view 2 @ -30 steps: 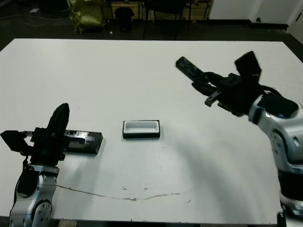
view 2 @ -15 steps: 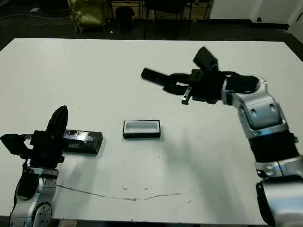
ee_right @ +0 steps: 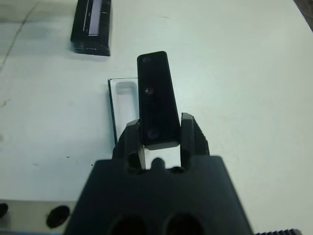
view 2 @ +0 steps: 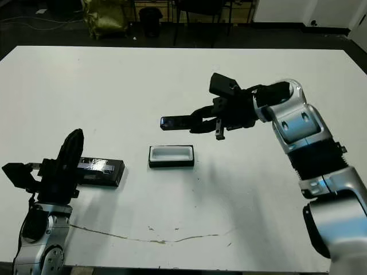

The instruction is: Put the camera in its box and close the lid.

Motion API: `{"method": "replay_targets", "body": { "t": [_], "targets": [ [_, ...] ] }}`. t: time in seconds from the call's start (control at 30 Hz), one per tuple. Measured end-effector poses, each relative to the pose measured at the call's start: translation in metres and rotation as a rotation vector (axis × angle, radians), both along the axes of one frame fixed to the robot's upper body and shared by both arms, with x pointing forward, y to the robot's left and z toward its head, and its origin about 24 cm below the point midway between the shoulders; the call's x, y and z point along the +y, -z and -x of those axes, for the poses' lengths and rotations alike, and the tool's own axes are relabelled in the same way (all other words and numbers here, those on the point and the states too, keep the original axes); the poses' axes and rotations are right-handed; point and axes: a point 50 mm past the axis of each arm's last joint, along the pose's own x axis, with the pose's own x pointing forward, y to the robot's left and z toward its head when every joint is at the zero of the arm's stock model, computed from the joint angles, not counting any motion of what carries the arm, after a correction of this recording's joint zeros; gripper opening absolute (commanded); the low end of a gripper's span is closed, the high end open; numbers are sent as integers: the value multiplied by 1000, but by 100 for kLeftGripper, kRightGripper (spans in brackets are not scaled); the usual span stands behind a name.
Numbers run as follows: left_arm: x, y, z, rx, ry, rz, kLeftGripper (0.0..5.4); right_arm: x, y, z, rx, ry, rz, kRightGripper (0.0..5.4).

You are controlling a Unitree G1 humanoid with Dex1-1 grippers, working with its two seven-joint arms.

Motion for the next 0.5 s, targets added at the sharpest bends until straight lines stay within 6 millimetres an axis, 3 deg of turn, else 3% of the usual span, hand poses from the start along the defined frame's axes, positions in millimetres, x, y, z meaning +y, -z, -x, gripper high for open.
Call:
{"method": "replay_targets", "body": {
  "t": [0.5],
  "targets": [
    [-2,-2,-1,6,6,7,0,10,11,2,117,-75,-21,37]
  ]
}}
